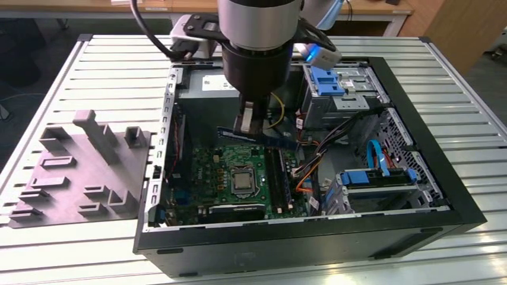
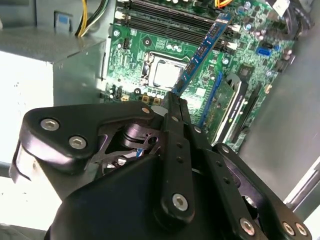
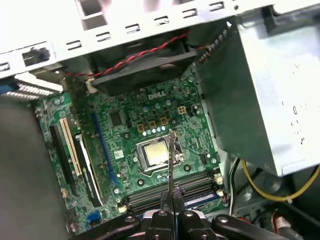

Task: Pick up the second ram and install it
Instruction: 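Insert the second ram into the second slot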

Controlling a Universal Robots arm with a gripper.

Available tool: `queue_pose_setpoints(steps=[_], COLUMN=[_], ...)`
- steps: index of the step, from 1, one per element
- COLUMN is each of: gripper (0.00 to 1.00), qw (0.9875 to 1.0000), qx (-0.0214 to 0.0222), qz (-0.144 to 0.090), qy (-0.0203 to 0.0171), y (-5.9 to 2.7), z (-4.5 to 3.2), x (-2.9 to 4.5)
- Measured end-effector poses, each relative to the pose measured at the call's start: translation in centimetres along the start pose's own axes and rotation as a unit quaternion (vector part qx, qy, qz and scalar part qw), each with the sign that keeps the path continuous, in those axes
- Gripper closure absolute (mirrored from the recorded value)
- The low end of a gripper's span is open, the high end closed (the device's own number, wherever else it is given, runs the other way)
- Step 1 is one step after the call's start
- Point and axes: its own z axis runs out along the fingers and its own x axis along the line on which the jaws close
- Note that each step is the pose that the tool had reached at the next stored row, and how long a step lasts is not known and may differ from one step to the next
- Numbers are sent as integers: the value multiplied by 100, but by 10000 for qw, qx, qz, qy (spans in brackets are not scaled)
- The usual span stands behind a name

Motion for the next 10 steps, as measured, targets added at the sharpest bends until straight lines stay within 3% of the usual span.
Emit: queue_pose_setpoints(steps=[5,10], gripper=[89,89], qw=[9990,9962], qx=[26,51], qz=[444,870], qy=[6,12], y=[0,0], z=[5,11], x=[0,0])
